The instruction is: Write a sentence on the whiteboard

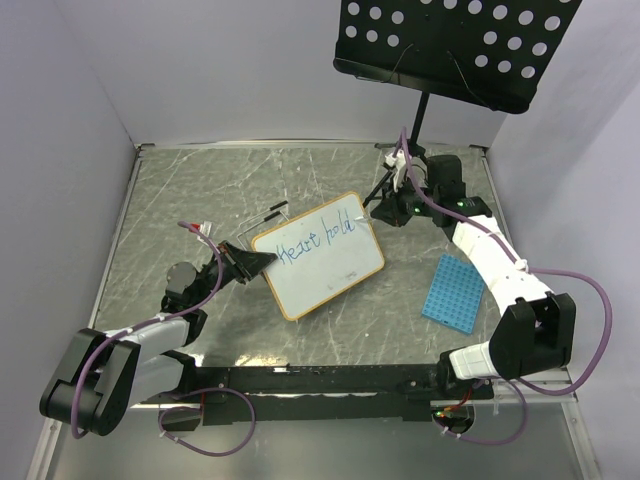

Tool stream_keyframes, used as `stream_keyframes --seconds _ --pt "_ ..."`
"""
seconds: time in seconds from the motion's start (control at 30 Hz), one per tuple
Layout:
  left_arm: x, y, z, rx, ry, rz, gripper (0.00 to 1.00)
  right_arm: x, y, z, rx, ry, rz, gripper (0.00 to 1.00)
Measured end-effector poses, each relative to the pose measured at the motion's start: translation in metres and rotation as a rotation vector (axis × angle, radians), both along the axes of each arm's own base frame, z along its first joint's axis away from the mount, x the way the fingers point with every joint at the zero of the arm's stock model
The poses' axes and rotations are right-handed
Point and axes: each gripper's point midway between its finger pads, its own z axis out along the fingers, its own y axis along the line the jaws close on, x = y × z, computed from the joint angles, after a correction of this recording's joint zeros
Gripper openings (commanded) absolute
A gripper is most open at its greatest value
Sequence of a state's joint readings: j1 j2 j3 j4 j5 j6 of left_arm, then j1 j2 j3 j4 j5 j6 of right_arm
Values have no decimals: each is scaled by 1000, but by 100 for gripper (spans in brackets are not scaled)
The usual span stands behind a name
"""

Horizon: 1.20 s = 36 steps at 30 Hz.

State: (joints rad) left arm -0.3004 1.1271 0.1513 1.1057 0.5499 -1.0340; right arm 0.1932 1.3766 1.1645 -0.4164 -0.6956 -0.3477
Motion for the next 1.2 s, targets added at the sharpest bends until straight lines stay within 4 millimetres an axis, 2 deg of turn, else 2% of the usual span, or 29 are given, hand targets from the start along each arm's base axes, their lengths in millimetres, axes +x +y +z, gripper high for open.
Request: stream_keyframes --seconds 0.53,1.2 --pt "-1 -1 5 -7 -22 -7 1 7 3 11 24 -18 -7 0" --pt "0 0 6 -10 -26 -3 1 2 5 7 25 3 21 0"
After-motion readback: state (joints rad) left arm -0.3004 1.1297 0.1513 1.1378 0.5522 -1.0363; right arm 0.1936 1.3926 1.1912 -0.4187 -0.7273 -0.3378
